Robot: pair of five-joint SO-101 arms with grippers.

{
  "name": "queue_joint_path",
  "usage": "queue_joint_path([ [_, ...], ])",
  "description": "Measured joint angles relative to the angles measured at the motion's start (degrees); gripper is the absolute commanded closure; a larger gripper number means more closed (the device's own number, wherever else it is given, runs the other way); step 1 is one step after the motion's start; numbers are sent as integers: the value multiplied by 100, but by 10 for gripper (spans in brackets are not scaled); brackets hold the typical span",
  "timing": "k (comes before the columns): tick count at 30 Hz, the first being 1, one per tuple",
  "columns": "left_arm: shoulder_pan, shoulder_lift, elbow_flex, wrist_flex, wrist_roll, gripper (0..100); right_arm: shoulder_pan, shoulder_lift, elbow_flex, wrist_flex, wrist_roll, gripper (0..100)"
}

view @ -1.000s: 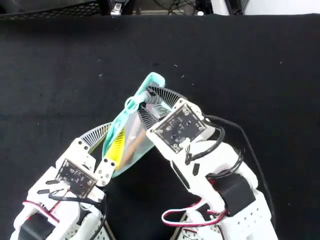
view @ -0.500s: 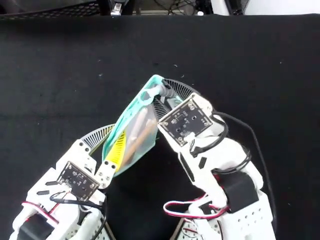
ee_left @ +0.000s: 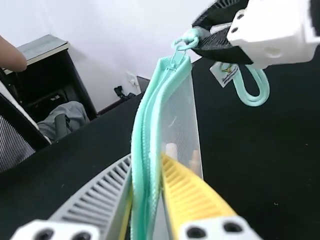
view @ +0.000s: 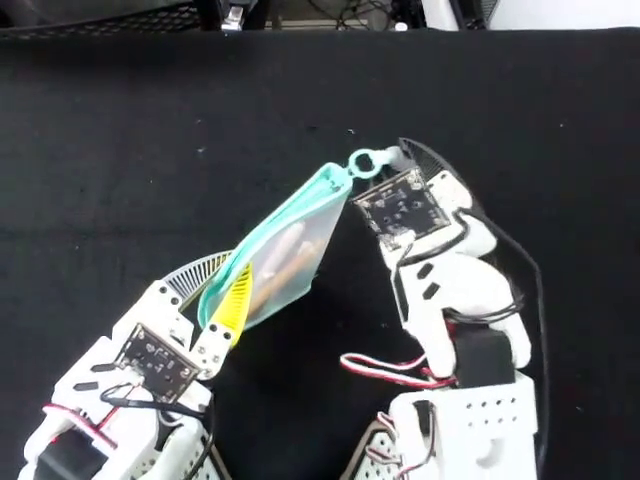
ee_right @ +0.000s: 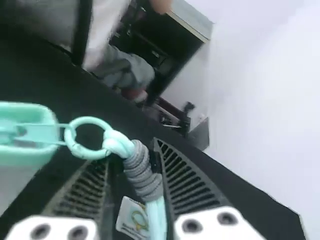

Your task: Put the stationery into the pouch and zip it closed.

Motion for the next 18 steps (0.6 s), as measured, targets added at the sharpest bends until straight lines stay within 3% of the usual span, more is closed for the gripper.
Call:
queue_joint_path([
  [18,79,9,-26,-9,-9,970,571,-53,255,-44,167,986],
])
